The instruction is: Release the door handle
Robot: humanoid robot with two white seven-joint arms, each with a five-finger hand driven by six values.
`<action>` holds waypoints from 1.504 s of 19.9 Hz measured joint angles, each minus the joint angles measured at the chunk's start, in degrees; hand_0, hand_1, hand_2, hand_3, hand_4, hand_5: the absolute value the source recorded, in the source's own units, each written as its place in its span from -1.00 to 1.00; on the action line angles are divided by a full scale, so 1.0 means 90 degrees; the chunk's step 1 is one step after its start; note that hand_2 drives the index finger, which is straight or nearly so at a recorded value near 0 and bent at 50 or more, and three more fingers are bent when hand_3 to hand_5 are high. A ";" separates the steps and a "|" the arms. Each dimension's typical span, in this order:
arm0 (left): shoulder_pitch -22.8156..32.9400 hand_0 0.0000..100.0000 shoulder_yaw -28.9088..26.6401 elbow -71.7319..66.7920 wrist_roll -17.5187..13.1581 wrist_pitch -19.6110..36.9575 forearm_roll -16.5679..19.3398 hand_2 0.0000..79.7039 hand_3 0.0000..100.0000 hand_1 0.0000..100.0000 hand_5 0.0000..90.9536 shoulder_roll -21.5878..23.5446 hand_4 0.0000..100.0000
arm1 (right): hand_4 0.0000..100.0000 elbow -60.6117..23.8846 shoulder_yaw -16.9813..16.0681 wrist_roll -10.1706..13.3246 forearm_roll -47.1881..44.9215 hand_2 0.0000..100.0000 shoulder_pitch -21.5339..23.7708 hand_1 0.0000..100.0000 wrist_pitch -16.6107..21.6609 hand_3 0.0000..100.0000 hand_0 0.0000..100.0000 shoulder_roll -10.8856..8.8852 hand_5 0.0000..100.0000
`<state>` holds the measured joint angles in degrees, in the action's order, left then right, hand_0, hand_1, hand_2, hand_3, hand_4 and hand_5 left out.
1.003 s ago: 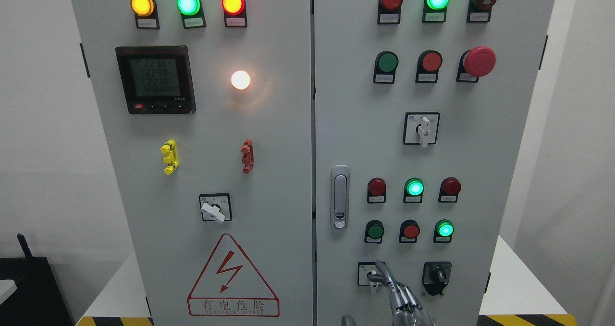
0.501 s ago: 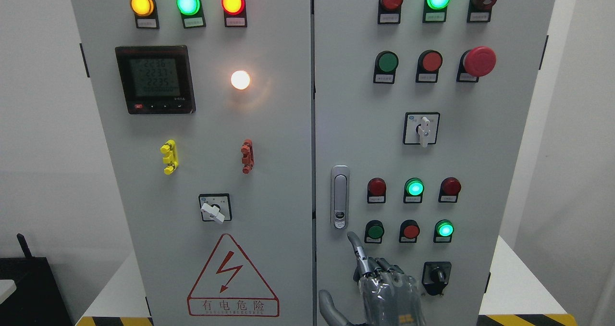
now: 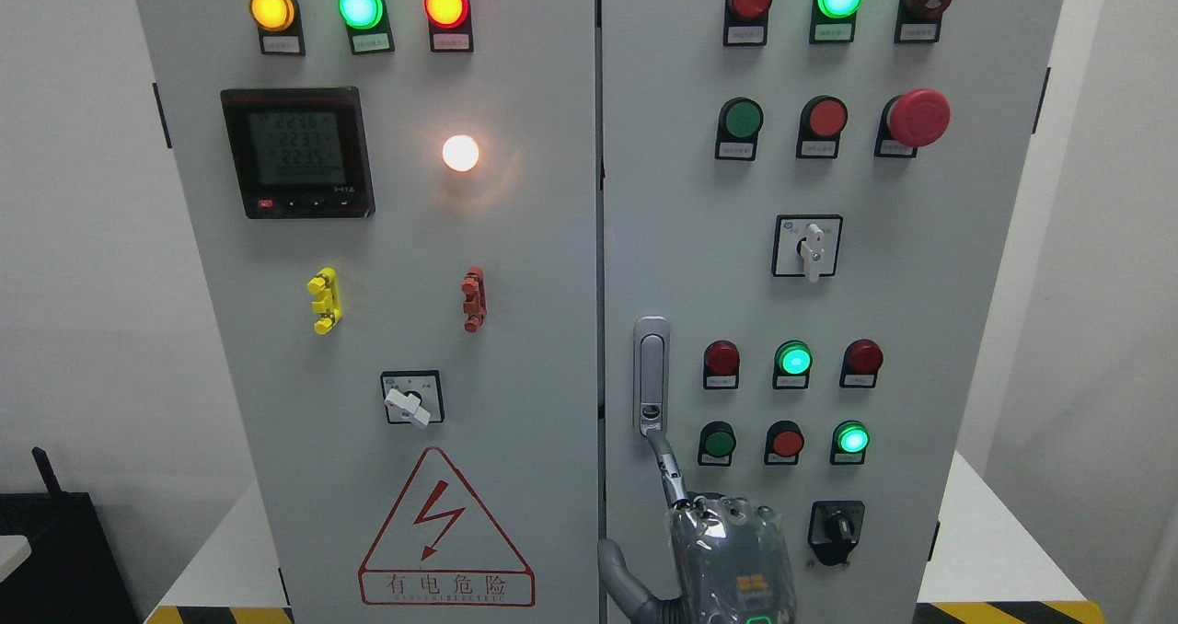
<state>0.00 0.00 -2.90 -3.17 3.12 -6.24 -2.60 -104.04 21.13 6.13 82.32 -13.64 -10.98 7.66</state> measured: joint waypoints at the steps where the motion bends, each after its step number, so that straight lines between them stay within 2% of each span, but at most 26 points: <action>1: 0.0000 -0.76 0.0000 0.0000 0.0000 0.0000 0.0000 -1.00 -1.00 -0.22 -1.00 0.0000 -1.00 | 1.00 0.0006 0.0014 -0.0023 0.0011 -1.00 -0.0012 -0.39 -0.0004 1.00 -0.41 0.0001 1.00; 11: 0.0000 -0.76 0.0000 0.0000 0.0000 0.0000 0.0000 -1.00 -1.00 -0.22 -1.00 0.0000 -1.00 | 1.00 0.0050 0.0059 -0.0378 0.0063 -1.00 -0.0077 -0.42 -0.0065 1.00 -0.39 0.0005 1.00; 30: 0.0000 -0.76 0.0000 0.0000 0.0000 0.0000 0.0000 -1.00 -1.00 -0.22 -1.00 0.0000 -1.00 | 1.00 0.0244 -0.0129 -0.0441 0.0041 -1.00 -0.0289 -0.44 -0.0091 1.00 -0.37 0.0008 1.00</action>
<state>0.00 0.00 -2.90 -3.17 3.12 -6.24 -2.60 -101.84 19.97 2.16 82.68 -16.24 -11.80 7.73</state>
